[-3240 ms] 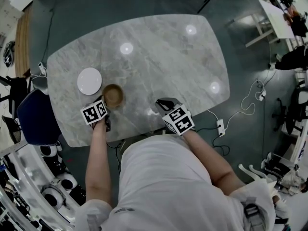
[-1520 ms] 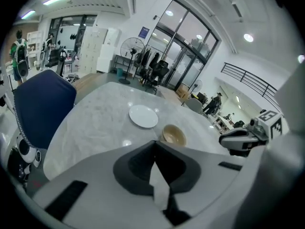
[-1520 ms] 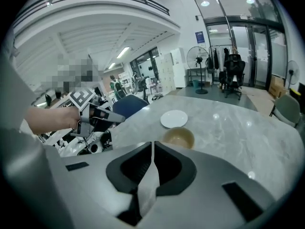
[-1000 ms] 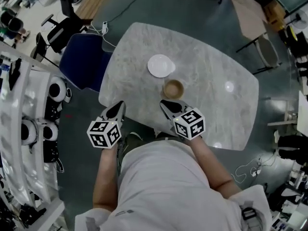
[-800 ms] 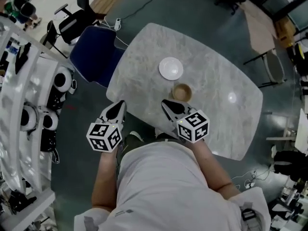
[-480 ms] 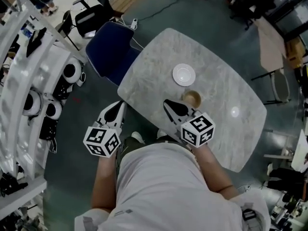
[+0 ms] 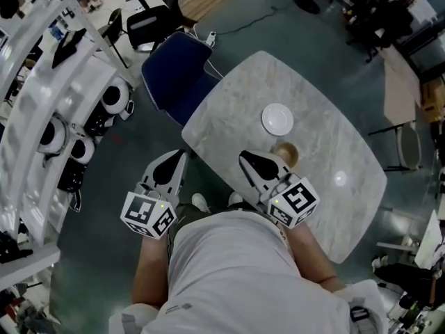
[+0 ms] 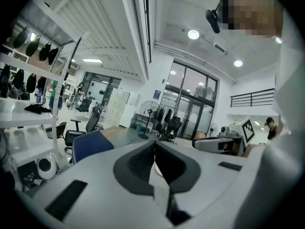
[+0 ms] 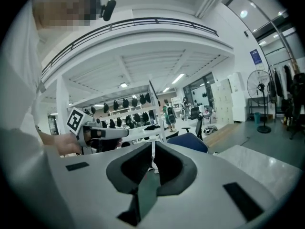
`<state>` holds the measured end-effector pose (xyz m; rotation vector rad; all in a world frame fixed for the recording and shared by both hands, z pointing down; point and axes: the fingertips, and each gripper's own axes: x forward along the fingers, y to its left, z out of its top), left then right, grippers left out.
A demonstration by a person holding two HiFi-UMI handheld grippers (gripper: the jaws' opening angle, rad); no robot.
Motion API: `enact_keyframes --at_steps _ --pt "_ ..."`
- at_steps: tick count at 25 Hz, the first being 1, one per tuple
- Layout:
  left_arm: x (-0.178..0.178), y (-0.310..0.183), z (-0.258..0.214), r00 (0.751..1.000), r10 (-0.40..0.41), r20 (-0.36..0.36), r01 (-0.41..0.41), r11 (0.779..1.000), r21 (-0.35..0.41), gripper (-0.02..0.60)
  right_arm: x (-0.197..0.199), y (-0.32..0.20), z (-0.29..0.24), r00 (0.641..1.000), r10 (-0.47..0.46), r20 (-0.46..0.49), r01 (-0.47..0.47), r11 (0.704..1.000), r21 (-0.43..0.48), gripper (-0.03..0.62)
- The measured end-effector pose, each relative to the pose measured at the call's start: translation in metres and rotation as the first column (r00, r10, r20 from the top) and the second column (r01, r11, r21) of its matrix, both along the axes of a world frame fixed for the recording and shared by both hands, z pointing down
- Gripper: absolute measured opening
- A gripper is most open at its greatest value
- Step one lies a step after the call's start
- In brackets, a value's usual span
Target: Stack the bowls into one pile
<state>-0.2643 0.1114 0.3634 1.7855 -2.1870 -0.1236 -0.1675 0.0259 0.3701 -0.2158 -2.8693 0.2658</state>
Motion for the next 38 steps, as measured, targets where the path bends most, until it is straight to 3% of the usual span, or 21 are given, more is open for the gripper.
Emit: enact_keyframes --at_steps 9,16,23,38 --pt "0.003 -0.001 -0.003 0.999 0.031 0.013 -0.031 1.000 -0.003 0.004 0.001 0.003 -0.022 0.995 0.000 0.100 -0.003 0.999 0.034 0.025" --pt "0.008 -0.004 -0.001 0.998 0.063 0.012 -0.063 0.998 -0.021 0.003 0.007 0.003 -0.016 0.997 0.019 0.074 -0.024 0.997 0.066 0.021" --pt "0.020 -0.013 0.005 0.995 0.099 0.000 -0.099 0.994 -0.042 0.003 0.012 -0.002 -0.008 0.998 0.031 0.053 -0.033 0.998 0.044 0.021" --pt "0.030 -0.008 0.011 0.997 0.070 -0.016 -0.071 0.996 -0.054 0.003 0.023 -0.001 -0.002 0.999 0.017 0.042 -0.019 0.999 0.033 0.021"
